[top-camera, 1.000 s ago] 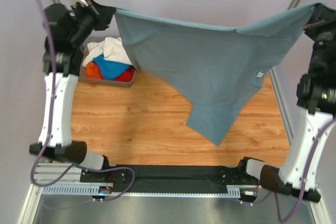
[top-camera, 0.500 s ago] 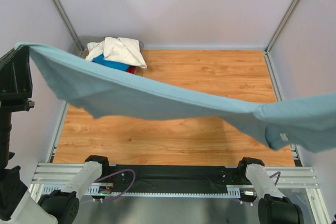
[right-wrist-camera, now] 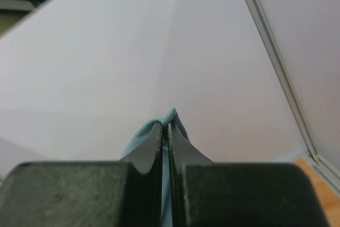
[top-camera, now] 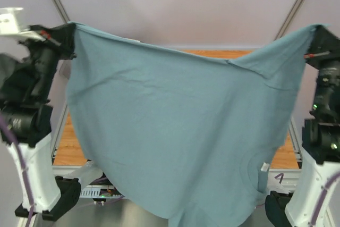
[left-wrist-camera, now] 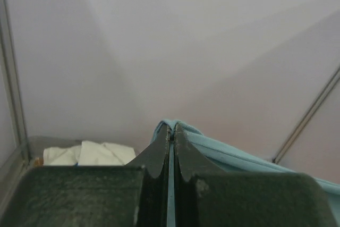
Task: Fold and stack the t-shirts
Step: Flatten the tshirt out
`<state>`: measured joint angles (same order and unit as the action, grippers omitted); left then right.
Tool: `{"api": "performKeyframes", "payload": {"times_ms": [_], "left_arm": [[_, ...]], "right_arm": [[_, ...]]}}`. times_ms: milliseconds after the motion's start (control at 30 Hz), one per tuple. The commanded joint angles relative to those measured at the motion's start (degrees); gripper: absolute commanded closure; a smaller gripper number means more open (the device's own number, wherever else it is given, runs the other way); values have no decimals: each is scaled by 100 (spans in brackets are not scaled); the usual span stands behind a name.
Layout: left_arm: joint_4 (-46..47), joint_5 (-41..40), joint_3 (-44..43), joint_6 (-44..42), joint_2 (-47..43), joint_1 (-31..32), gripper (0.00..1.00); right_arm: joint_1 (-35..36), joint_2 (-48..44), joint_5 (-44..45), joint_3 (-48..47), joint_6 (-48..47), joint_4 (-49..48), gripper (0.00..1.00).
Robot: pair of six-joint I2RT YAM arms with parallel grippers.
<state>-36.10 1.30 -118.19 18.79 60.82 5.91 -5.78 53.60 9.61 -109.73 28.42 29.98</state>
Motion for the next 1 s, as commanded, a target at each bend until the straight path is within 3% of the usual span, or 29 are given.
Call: {"api": "performKeyframes", "payload": {"times_ms": [0,100,133,333,600,767,967], "left_arm": [[135,289,952,-183,518,6,100],[732,564,2350,-243,606,6,100],[866,556,3015,-279,650,6,100],[1728,678,4399,-648,1660,6,100],[1985,810,3884,-947,3452,-2,100],[1739,890,3294,-1043,3972,6,100],[1361,819,3100,-1219,4052,-2,100]], "right_arm": [[7,124,287,1115,-205,-430,100],[7,107,375,2023,-320,-641,100],[7,80,306,2713,-329,-868,100],[-2,290,279,4459,-372,-1494,100],[-2,1186,32,4944,-505,-1574,100],[-2,1573,-55,4681,-505,-1320,100],[7,1513,-11,4355,-189,-204,100]]}}
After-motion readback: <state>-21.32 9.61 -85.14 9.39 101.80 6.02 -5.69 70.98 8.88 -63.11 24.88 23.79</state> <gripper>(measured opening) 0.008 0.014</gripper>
